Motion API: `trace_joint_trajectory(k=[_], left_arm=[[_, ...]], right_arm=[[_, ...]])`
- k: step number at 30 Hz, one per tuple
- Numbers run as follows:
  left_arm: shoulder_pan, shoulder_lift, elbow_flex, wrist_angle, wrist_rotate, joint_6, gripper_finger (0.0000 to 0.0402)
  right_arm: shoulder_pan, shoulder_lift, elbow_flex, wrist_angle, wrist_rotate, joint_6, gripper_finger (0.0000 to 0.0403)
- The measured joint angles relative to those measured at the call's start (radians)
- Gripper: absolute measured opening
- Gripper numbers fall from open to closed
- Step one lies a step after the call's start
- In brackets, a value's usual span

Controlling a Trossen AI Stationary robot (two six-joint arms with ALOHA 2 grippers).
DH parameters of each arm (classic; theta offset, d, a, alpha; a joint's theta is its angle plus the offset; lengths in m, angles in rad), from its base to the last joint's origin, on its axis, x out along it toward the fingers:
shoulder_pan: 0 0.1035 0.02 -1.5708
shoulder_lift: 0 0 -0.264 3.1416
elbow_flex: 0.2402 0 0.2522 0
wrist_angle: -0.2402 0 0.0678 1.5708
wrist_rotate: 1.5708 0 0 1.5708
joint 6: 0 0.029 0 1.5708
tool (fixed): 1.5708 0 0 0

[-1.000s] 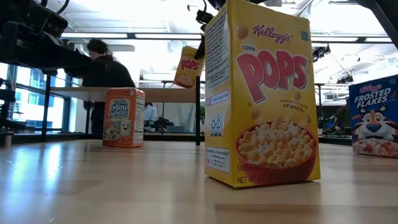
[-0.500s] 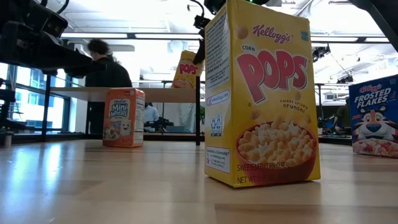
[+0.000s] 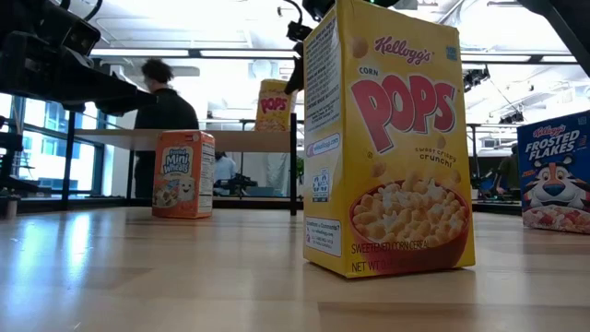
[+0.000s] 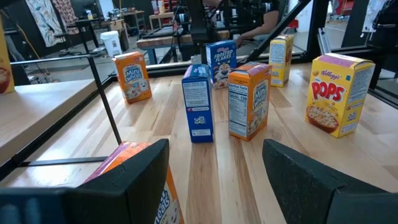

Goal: Stack cereal on shelf
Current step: Put the top left yellow cereal box on the shelf

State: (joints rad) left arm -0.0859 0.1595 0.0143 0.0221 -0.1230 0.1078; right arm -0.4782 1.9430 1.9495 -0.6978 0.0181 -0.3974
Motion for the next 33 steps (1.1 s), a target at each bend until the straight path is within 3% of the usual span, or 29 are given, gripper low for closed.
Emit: trace_joint_trajectory(k=[15,22,28,33], left_arm=[[0.0,0.0,0.0,0.0,0.0,0.0,0.0251],[0.0,0.0,0.0,0.0,0.0,0.0,0.0251],[0.0,0.0,0.0,0.0,0.0,0.0,0.0251],[0.0,0.0,0.0,0.0,0.0,0.0,0.0251]], right_arm=[[-0.016,0.0,0.0,0.029,-0.011,-0.002,0.0204],[-0.017,0.011,0.0,0.03,-0.012,-0.004,0.0238],[-0.017,0.016,0.0,0.03,0.005,-0.011,0.0239],[-0.015,0.011,0.066,-0.064,0.042,0.006,0.0239]])
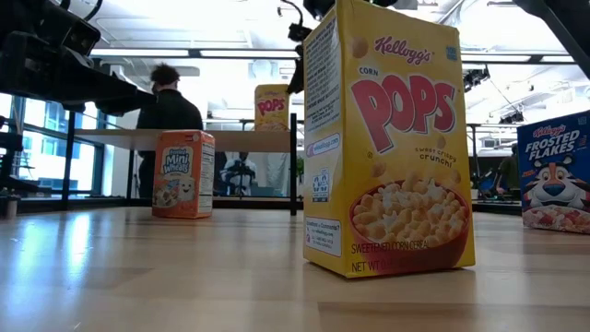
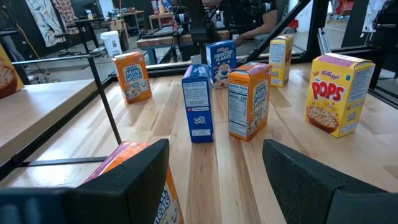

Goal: Stack cereal on shelf
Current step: Put the top left yellow cereal box on the shelf

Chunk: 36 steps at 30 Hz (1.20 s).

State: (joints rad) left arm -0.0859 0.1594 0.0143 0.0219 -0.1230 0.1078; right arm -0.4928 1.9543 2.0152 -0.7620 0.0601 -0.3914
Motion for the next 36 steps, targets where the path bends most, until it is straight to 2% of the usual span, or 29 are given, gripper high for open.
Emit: trace_joint_trajectory(k=[6,10,20,36], left_arm=[[0.0,0.0,0.0,0.0,0.0,0.0,0.0251],[0.0,0.0,0.0,0.0,0.0,0.0,0.0251],[0.0,0.0,0.0,0.0,0.0,0.0,0.0251],[0.0,0.0,0.0,0.001,0.0,0.0,0.0251]], right_arm=[[0.01,-0.003,0.05,-0.137,0.041,0.062,0.0239],[0.016,-0.003,0.022,-0.153,0.015,0.1,0.0238],[0.039,-0.002,-0.066,-0.018,-0.009,0.102,0.0238],[0.044,0.038,-0.068,0.048,-0.022,0.107,0.0238]])
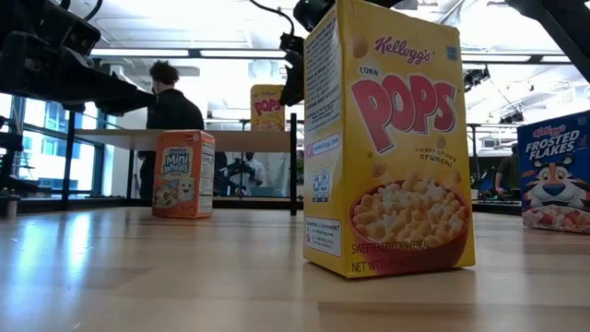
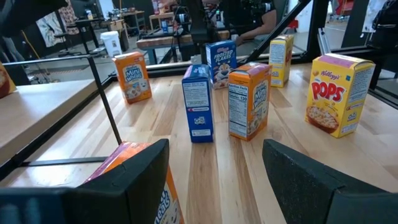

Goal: Stack cereal on shelf
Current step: Put the top left yellow cereal box on the shelf

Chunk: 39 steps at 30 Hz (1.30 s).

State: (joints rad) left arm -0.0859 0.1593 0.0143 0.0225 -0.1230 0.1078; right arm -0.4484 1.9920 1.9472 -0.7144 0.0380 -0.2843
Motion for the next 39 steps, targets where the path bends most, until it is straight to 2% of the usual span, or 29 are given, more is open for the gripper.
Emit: trace_joint_trajectory(k=[9,13,20,39], left_arm=[[0.0,0.0,0.0,0.0,0.0,0.0,0.0251],[0.0,0.0,0.0,0.0,0.0,0.0,0.0251],[0.0,0.0,0.0,0.0,0.0,0.0,0.0251],[0.0,0.0,0.0,-0.001,0.0,0.0,0.0251]], right_arm=[[0.012,-0.002,0.002,-0.11,0.01,0.085,0.0238],[0.03,-0.002,0.002,-0.121,-0.022,0.101,0.0238],[0.062,0.0,0.002,-0.041,-0.092,0.067,0.0238],[0.083,0.079,0.002,0.078,-0.02,0.065,0.0238]])
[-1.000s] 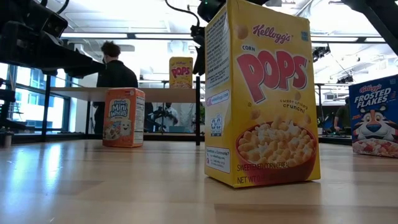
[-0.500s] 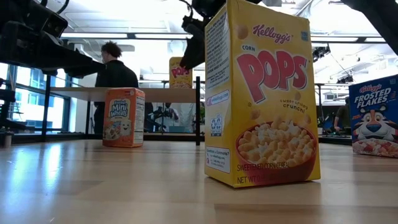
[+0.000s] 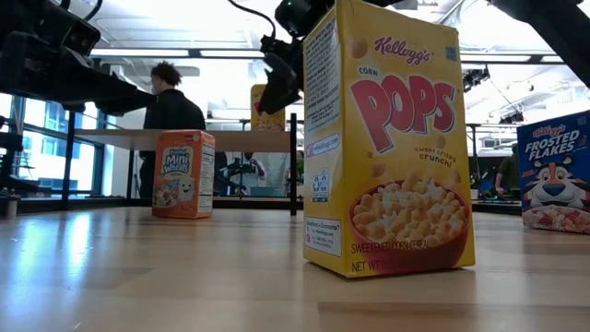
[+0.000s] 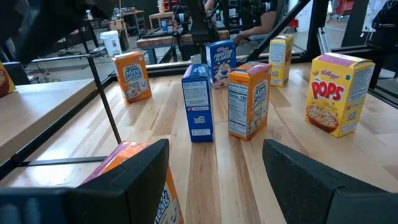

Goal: Stack cereal on shelf
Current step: Put the top left yellow cereal box on the shelf

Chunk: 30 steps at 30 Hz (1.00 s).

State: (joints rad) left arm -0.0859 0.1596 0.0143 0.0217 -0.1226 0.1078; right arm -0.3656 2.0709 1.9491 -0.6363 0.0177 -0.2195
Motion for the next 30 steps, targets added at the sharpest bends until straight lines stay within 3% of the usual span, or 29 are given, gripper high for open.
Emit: trace_joint_trajectory(k=[30], left_arm=[[0.0,0.0,0.0,0.0,0.0,0.0,0.0251]], right_arm=[[-0.012,0.021,-0.001,0.074,0.0,-0.004,0.0238]])
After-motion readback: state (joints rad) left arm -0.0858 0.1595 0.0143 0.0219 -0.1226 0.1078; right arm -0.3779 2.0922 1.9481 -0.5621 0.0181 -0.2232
